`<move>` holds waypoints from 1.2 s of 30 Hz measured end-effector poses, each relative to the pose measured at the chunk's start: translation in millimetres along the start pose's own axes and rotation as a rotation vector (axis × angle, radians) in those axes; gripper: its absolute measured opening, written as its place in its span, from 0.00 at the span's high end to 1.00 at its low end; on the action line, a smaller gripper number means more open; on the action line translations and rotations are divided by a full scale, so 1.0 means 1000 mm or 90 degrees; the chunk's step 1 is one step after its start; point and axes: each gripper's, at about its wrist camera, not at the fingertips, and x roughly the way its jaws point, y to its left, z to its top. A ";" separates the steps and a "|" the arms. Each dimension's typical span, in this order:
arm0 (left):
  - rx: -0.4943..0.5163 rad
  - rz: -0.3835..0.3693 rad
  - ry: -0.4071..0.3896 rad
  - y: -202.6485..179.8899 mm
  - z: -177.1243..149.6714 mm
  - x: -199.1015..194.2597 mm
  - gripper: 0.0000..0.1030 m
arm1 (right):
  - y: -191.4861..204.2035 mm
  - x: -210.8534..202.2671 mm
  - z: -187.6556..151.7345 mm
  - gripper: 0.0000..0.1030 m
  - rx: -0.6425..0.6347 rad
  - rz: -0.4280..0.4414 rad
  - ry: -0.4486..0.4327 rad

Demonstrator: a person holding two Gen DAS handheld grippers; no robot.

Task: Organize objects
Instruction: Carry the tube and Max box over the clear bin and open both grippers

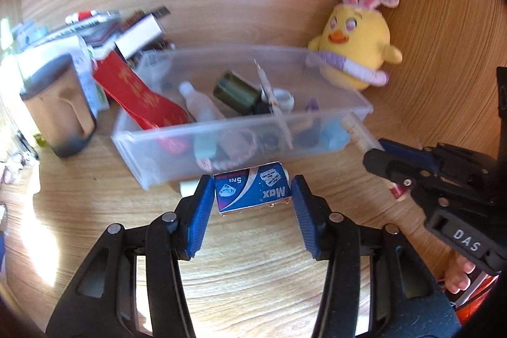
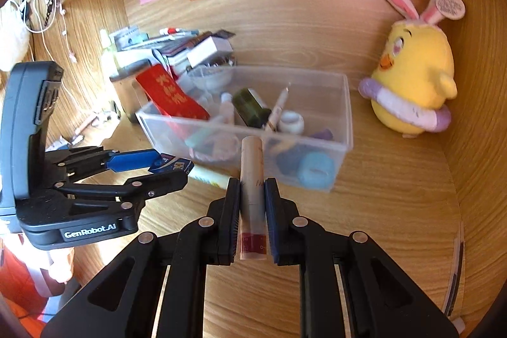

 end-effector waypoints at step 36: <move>-0.029 0.011 -0.101 0.026 0.075 -0.005 0.52 | -0.017 0.036 0.076 0.86 0.013 -0.056 -0.055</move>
